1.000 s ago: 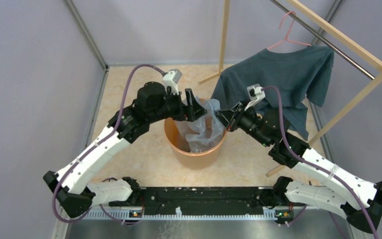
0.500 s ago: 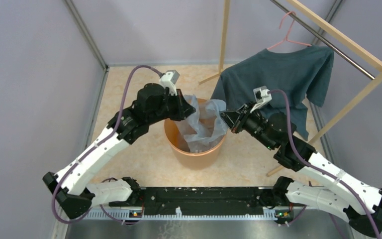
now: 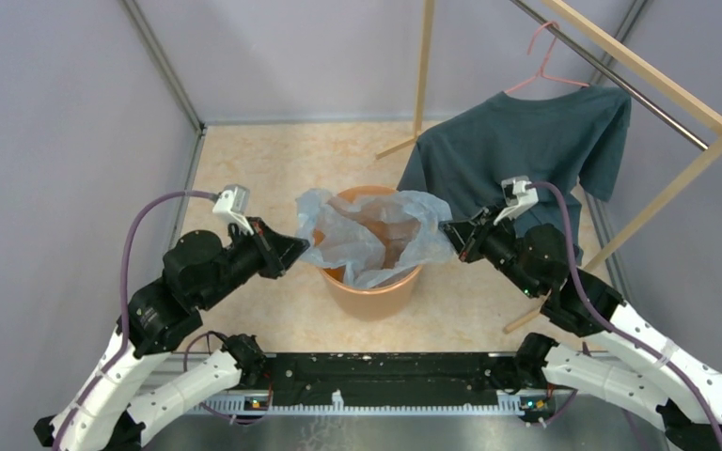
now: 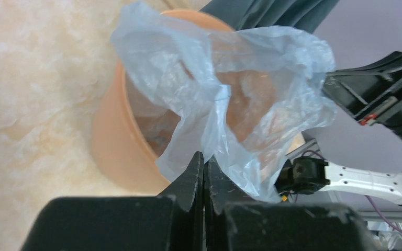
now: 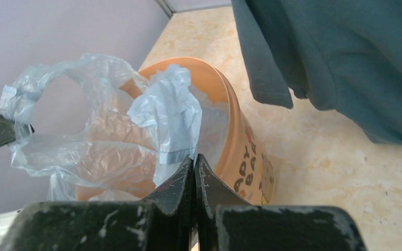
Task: Put the trash bags into the trash bin
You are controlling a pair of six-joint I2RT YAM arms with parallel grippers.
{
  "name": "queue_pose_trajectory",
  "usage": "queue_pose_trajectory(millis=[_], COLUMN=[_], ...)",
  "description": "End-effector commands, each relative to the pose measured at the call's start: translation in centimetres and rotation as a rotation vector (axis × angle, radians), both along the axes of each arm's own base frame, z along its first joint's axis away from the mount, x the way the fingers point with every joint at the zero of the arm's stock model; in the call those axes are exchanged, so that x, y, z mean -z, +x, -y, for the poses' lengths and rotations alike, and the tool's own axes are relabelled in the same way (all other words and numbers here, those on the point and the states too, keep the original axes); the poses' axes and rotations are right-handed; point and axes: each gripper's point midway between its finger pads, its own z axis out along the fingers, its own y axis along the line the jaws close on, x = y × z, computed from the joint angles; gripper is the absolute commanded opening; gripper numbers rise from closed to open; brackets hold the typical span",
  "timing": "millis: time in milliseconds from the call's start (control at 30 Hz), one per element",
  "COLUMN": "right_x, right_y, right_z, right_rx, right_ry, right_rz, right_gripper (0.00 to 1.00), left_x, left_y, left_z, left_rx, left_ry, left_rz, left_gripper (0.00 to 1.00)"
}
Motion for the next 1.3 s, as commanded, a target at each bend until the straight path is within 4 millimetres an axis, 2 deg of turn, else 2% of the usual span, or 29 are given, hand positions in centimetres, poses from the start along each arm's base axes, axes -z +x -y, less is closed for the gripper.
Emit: queue_pose_trajectory(millis=[0, 133, 333, 533, 667, 933, 1133, 1267], right_x=[0.3, 2.0, 2.9, 4.9, 6.5, 8.4, 10.9, 12.3], right_y=[-0.1, -0.6, -1.3, -2.2, -2.9, -3.7, -3.7, -2.6], right_z=[1.6, 2.4, 3.0, 2.8, 2.9, 4.7, 4.9, 5.2], right_rx=[0.06, 0.084, 0.093, 0.064, 0.047, 0.084, 0.122, 0.183], right_ry=[-0.007, -0.013, 0.001, -0.018, -0.041, -0.086, -0.078, -0.059], right_rz=[-0.042, -0.1, -0.147, -0.209, -0.255, -0.299, -0.346, -0.334], right_gripper=[0.0, 0.0, 0.0, 0.0, 0.0, 0.0, 0.0, 0.0], left_x=[3.2, 4.8, 6.8, 10.4, 11.9, 13.0, 14.4, 15.9], left_y=[-1.0, -2.4, -3.4, -3.8, -4.0, -4.4, -3.9, -3.5], left_z=[-2.3, -3.5, -5.5, -4.9, -4.8, -6.0, -4.4, -4.5], left_rx=[-0.076, -0.089, -0.149, -0.139, -0.138, -0.208, -0.194, -0.224], left_ry=[0.047, 0.038, 0.061, 0.073, 0.076, 0.056, -0.049, -0.066], left_rz=[-0.094, -0.126, -0.179, -0.264, -0.299, -0.348, -0.361, -0.368], left_gripper=[0.0, 0.0, 0.0, 0.0, 0.0, 0.0, 0.0, 0.0])
